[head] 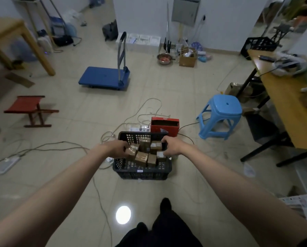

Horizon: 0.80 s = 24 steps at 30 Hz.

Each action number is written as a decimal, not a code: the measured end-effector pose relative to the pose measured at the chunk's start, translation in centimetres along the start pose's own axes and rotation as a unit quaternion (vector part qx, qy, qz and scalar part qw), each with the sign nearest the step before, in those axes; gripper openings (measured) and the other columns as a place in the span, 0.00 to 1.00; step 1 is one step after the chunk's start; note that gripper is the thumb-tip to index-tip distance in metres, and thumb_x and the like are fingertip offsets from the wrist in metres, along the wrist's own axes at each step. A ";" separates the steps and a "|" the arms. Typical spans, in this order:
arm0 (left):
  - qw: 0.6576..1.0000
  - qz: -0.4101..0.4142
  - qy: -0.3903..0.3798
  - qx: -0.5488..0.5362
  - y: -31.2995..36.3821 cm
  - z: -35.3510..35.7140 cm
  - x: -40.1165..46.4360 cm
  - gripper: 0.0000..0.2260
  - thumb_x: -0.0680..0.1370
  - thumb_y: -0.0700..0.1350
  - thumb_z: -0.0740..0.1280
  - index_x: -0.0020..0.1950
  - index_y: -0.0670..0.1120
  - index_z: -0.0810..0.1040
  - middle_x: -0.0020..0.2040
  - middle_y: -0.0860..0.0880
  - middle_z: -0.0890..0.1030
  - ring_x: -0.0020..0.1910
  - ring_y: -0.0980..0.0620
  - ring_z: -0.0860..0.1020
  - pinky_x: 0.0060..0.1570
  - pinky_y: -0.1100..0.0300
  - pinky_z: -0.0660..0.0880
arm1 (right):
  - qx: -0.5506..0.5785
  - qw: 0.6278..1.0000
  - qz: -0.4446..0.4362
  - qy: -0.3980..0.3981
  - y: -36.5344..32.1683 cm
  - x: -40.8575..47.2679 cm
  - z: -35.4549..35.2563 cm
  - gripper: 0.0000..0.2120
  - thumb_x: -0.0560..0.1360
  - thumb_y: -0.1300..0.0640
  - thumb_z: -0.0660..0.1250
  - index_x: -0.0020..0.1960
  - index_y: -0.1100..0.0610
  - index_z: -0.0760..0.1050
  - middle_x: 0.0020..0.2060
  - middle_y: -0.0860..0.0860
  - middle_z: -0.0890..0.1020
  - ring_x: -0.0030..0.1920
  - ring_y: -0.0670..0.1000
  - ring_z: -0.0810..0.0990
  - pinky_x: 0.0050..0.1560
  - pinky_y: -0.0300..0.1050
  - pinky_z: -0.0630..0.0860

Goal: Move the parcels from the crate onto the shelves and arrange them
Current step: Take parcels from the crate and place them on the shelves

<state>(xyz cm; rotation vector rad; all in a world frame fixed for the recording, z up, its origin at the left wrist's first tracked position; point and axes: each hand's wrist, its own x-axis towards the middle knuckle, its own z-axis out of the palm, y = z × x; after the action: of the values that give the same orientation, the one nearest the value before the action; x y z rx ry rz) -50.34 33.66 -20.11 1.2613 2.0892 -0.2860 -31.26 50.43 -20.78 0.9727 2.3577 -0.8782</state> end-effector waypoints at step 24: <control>0.968 -0.101 -0.124 -0.191 -13.8 0.2 25.9 0.19 0.78 0.49 0.67 0.67 0.45 0.73 0.63 0.44 0.77 0.60 0.46 0.76 0.58 0.54 0.72 | 0.049 0.986 0.031 -0.155 1.3 29.9 3.8 0.16 0.74 0.56 0.72 0.58 0.48 0.69 0.51 0.50 0.79 0.54 0.53 0.79 0.56 0.51 0.77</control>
<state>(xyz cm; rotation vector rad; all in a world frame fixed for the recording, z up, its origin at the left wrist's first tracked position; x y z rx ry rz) -69.86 44.67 -38.97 0.7470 1.9393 -0.1142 -49.26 62.25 -41.85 0.8715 2.0293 -1.0469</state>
